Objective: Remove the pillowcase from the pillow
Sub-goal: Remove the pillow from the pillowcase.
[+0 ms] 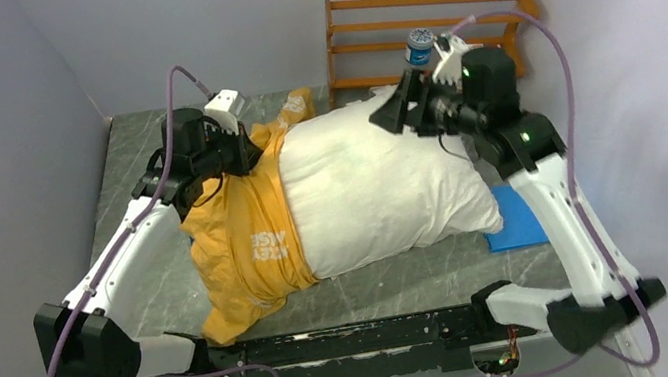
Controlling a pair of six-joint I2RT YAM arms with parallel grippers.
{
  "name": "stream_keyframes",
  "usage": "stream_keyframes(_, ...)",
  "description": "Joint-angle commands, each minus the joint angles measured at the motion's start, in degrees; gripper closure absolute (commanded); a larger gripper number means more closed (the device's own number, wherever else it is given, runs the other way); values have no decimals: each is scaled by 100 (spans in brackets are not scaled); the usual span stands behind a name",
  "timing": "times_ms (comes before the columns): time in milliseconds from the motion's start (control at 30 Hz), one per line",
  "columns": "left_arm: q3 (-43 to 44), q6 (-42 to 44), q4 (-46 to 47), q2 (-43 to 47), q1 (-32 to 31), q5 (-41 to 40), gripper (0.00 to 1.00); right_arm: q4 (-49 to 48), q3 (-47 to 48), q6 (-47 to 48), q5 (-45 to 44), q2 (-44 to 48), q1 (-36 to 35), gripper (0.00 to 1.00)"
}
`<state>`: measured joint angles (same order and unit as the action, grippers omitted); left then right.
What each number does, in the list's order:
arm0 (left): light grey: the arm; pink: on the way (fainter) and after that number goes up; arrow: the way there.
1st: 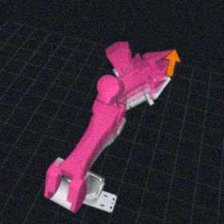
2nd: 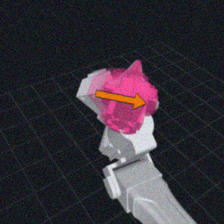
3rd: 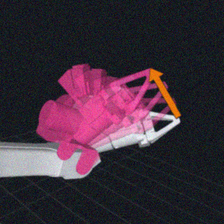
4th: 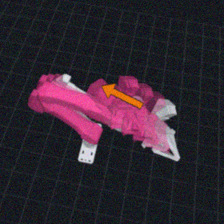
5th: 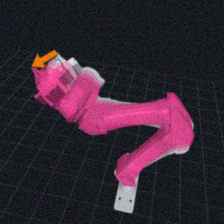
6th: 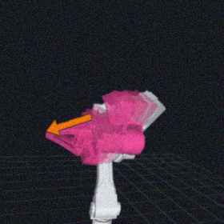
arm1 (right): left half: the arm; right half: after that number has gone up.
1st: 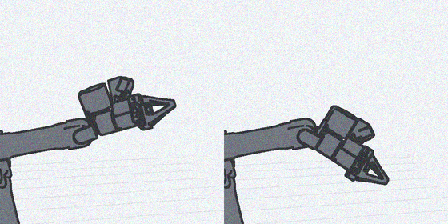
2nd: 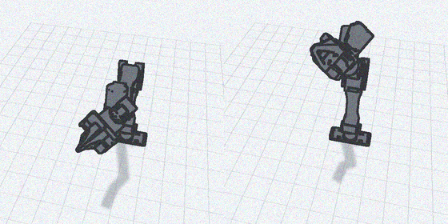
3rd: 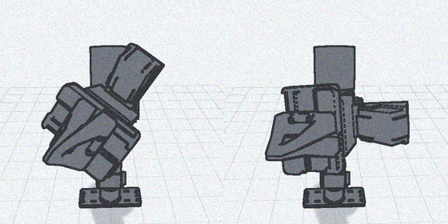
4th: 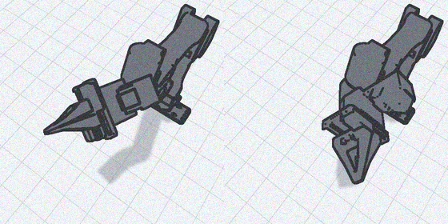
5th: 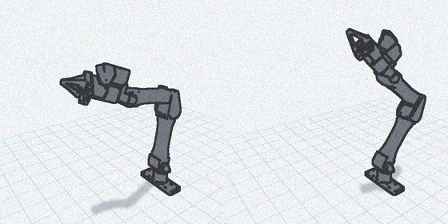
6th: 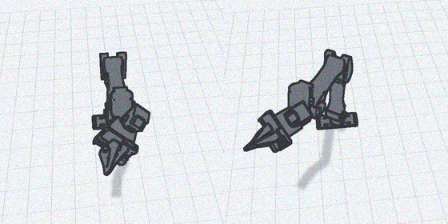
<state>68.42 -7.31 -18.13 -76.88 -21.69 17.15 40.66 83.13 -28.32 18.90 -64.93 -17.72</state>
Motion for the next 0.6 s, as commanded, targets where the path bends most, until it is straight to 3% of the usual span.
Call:
stream_keyframes(0,-365,50,680,541,-54,733,95,-126,606,-157,-959,-1337,-187,21)
stream_keyframes(133,-562,46,789,820,-58,761,95,-537,1122,-188,-1762,-2698,-703,20)
stream_keyframes(200,-567,-1,723,884,-63,517,95,-487,1222,-316,-2329,-3217,-878,28)
stream_keyframes(267,-550,-112,509,943,-58,-132,95,-296,980,-759,-3064,-3701,-917,45)
stream_keyframes(300,-474,-184,278,951,-55,-883,95,-272,715,-947,-3245,-3795,-886,52)
stream_keyframes(367,-213,-334,-319,871,-6,-2135,95,-574,-75,-1259,-3425,-3747,-791,60)
stream_keyframes(433,23,-337,-735,740,194,-2707,95,-1093,-862,-1442,-3275,-3589,-652,64)
stream_keyframes(467,118,-314,-848,673,330,-2658,92,-1312,-1114,-1456,-3158,-3547,-632,64)
stream_keyframes(567,296,-380,-1000,450,610,-2286,68,-1494,-1319,-1435,-2906,-3673,-628,64)
